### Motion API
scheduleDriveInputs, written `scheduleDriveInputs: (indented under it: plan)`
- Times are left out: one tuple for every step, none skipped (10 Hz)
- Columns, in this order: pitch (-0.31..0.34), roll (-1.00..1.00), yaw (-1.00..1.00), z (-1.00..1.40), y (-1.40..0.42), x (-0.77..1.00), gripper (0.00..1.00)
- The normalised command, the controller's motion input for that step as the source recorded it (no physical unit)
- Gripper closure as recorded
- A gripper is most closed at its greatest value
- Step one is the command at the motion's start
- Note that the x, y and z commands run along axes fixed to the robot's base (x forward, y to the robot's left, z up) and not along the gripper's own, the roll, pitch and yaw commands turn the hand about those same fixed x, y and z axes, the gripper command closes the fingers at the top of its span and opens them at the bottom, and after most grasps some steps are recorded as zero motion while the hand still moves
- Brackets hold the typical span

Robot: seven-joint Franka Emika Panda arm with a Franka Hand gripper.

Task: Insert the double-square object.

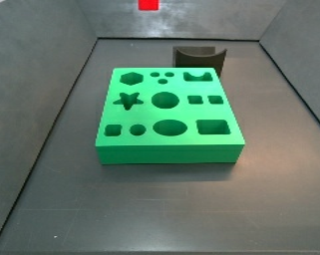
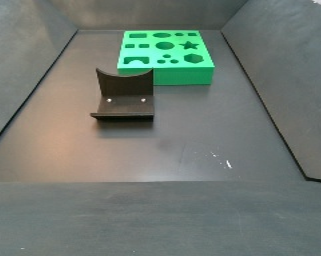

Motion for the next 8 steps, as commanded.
scheduleDriveInputs:
  plan:
    - [0.033,0.09,-0.54,-1.0,0.03,0.73,1.0]
    - [0.033,0.09,-0.52,-1.0,0.04,0.76,1.0]
    - [0.024,0.05,-0.48,-1.0,0.09,0.77,1.0]
    - [0.024,0.02,-0.44,-1.0,0.15,0.8,1.0]
    - [0.06,0.0,-0.38,-1.0,0.27,0.84,1.0]
    - [0.103,0.0,-0.23,-1.0,0.37,0.98,1.0]
    - [0.12,0.0,-0.14,-0.98,0.38,1.0,1.0]
    - [0.134,0.01,-0.08,-0.94,0.38,1.0,1.0]
